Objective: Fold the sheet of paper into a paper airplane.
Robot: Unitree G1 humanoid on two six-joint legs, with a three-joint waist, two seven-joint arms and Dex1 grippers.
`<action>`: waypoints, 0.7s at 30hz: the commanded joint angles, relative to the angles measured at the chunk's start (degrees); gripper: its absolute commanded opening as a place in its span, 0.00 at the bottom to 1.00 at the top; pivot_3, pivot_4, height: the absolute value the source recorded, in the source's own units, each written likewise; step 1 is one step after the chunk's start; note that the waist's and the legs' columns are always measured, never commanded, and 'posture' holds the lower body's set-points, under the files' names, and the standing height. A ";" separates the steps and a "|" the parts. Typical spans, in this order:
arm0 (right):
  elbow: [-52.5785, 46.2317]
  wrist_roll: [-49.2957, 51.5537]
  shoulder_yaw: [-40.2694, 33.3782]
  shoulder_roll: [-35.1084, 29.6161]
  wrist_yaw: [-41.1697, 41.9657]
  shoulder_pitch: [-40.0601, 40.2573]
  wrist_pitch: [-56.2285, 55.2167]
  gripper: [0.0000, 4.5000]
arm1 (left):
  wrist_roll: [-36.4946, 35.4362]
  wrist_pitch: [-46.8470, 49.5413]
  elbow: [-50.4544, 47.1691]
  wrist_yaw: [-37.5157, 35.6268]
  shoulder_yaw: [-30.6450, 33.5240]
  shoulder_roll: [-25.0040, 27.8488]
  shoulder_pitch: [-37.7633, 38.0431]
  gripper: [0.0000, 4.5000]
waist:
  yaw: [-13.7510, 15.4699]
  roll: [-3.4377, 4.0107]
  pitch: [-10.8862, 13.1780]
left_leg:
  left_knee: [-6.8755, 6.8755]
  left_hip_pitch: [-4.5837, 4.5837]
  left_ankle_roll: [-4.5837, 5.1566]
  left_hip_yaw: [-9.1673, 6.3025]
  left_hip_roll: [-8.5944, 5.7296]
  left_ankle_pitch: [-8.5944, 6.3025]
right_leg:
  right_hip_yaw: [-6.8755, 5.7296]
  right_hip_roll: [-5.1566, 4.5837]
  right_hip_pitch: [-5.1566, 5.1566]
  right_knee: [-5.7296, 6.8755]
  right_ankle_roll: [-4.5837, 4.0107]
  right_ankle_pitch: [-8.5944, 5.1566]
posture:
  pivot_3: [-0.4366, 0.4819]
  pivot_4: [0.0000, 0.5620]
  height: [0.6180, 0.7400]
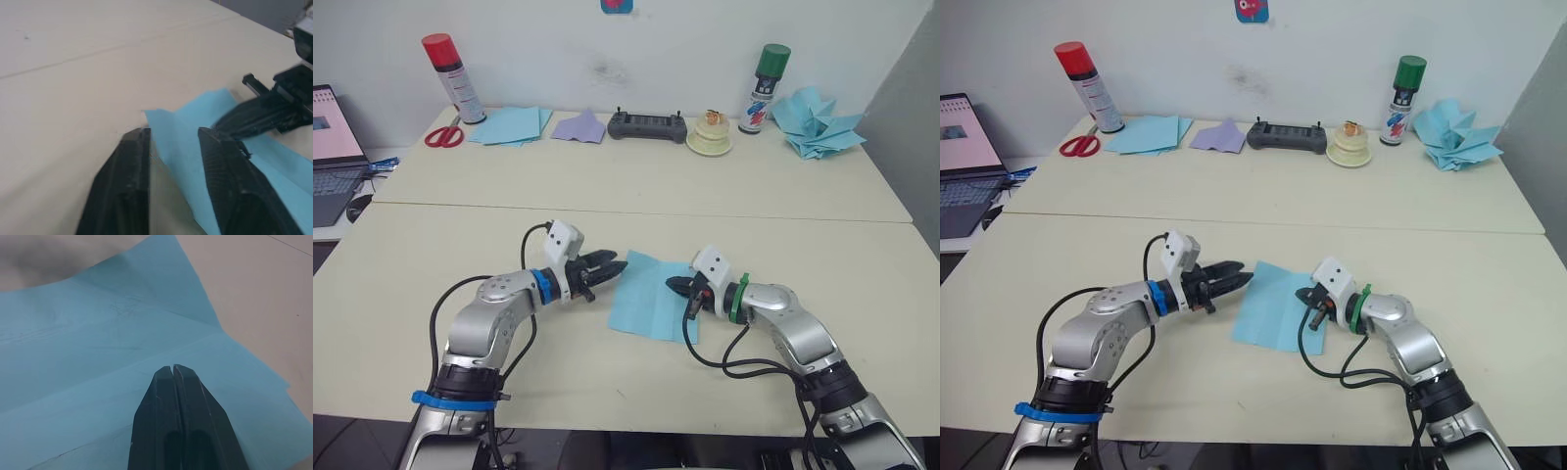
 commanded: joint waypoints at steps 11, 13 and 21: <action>0.21 -0.81 -0.21 0.26 -0.27 0.43 1.38 0.00 | 2.12 -1.93 5.38 -0.06 -2.68 -1.96 -4.35 0.44 | 0.24 0.00 0.00 | 0.03 0.00 -0.01 -0.03 0.00 0.00 | -0.04 0.01 0.00 0.01 -0.04 0.02 | 0.48 0.27 1.00; 0.35 -0.89 -0.27 0.31 -0.34 0.33 1.44 0.00 | 3.28 -2.90 6.89 -0.47 -3.83 -2.11 -5.07 0.44 | 0.24 0.00 0.00 | 0.03 0.00 -0.01 -0.03 0.01 0.00 | -0.04 0.03 0.00 0.01 -0.04 0.02 | 0.48 0.27 1.00; -0.16 -1.01 -0.25 0.32 -0.66 0.71 1.70 0.00 | 4.18 -4.40 9.15 -0.46 -4.22 -3.36 -6.51 0.44 | 0.25 0.00 0.00 | 0.04 -0.01 -0.01 -0.05 0.00 0.01 | -0.04 0.03 0.00 0.01 -0.05 0.03 | 0.48 0.27 1.00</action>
